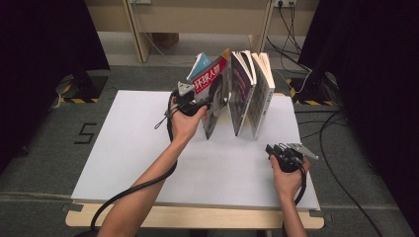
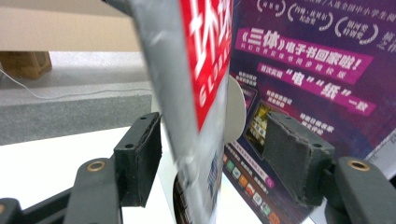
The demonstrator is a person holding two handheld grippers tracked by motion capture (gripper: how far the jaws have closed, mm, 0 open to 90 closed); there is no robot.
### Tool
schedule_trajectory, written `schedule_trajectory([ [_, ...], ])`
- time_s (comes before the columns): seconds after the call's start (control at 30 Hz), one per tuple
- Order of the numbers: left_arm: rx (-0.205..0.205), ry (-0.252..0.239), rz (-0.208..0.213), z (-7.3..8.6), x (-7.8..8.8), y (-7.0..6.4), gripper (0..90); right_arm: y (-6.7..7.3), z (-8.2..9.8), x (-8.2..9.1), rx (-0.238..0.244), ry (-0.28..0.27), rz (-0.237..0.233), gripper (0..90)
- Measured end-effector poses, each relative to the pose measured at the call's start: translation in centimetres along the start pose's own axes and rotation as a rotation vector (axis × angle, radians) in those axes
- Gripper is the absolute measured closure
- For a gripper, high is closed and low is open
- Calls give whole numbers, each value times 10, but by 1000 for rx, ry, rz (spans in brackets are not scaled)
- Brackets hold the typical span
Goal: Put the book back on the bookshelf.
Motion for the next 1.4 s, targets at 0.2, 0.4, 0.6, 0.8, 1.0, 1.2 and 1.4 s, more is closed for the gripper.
schedule_trajectory([
  [0.2, -12, 7, 18, 7, 5, 3, 357, 3, -1, -1, -10, 4, -6, 631],
  [0.4, -13, 13, 29, 14, 9, 4, 355, 4, -1, -3, 3, 4, -9, 631],
  [0.6, -17, 21, 46, 19, 16, 5, 351, 3, -2, -3, 1, -4, -11, 631],
  [0.8, -25, 33, 44, 25, 26, 12, 350, 3, -1, -2, -5, -2, -6, 631],
  [1.0, -32, 45, 42, 32, 33, 19, 347, 4, 0, -2, 1, 3, -3, 631],
  [1.2, -47, 58, 45, 40, 44, 24, 341, 3, -1, 0, 0, -3, 1, 630],
  [1.4, -52, 57, 53, 44, 53, 27, 340, 3, -1, 0, 0, -6, 2, 631],
])
Point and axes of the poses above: each handheld gripper's, and its own axes: x roughly backward along the jaws, z roughly out of its underside, y roughly to its left, the point moved 1 cm from there along -x, roughly forward along the jaws, and after that the axes turned 7 degrees about z, right-handed, at the moved point
